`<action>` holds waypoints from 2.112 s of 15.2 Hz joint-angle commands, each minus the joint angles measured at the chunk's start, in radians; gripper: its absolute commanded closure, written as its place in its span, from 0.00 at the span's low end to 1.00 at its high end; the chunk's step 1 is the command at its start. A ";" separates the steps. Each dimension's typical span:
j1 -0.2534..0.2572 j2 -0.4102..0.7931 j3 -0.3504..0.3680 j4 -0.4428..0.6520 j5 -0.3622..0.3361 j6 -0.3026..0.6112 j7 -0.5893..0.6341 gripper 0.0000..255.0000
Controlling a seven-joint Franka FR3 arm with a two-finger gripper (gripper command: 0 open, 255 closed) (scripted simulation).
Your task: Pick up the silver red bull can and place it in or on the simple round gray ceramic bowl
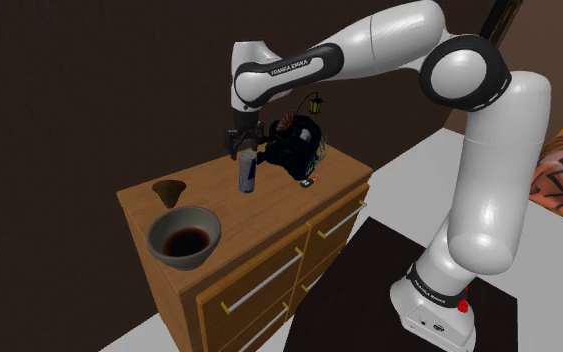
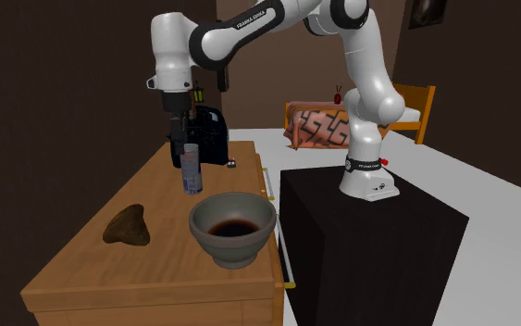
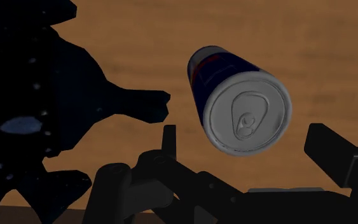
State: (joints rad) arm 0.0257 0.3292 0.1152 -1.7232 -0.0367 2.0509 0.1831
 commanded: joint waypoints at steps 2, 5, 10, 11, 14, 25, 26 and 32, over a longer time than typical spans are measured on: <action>0.000 0.002 0.000 -0.005 0.000 0.007 0.000 0.00; 0.000 0.002 0.000 -0.005 0.000 0.007 0.000 0.00; 0.000 0.002 0.000 -0.005 0.000 0.008 0.000 1.00; 0.000 0.003 0.000 -0.004 0.000 0.007 0.000 1.00; 0.000 0.004 0.000 -0.004 -0.001 0.008 0.000 1.00; -0.001 -0.029 0.002 0.061 0.004 -0.089 -0.003 1.00; -0.001 -0.032 0.002 0.070 0.005 -0.101 -0.003 1.00; 0.000 -0.046 0.003 0.132 0.007 -0.177 -0.004 1.00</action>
State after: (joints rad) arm 0.0244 0.2862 0.1174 -1.5998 -0.0299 1.8853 0.1777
